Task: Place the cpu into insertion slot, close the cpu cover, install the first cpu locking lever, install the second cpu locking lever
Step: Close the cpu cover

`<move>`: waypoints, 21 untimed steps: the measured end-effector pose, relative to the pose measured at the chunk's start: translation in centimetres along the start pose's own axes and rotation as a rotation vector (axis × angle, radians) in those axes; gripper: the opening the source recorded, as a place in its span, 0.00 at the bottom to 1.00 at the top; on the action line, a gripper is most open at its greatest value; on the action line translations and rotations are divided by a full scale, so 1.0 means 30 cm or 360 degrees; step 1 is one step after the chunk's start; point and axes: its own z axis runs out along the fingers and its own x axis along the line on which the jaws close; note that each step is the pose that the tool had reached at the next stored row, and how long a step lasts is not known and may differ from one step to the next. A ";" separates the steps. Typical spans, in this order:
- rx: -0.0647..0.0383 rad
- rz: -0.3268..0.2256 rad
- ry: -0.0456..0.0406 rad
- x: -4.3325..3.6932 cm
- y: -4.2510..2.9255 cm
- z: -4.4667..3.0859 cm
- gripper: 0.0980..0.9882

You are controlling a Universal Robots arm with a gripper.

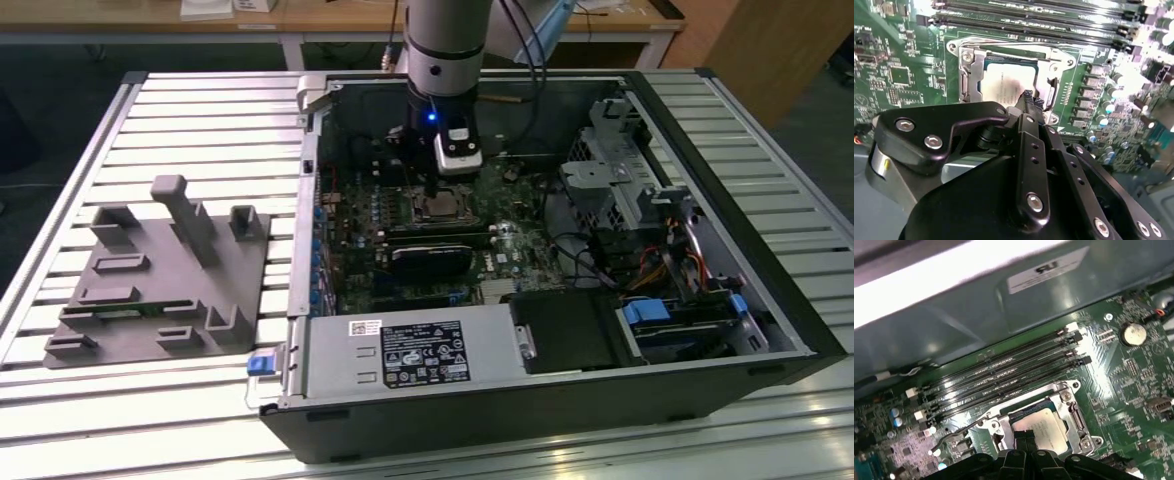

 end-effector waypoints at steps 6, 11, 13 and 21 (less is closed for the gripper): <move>-0.0006 -0.0111 -0.0015 -0.001 -0.003 0.004 0.01; -0.0010 -0.0206 -0.0026 -0.002 -0.006 0.006 0.01; -0.0011 -0.0230 -0.0028 -0.001 -0.008 0.006 0.01; -0.0016 -0.0309 -0.0041 0.001 -0.020 0.009 0.01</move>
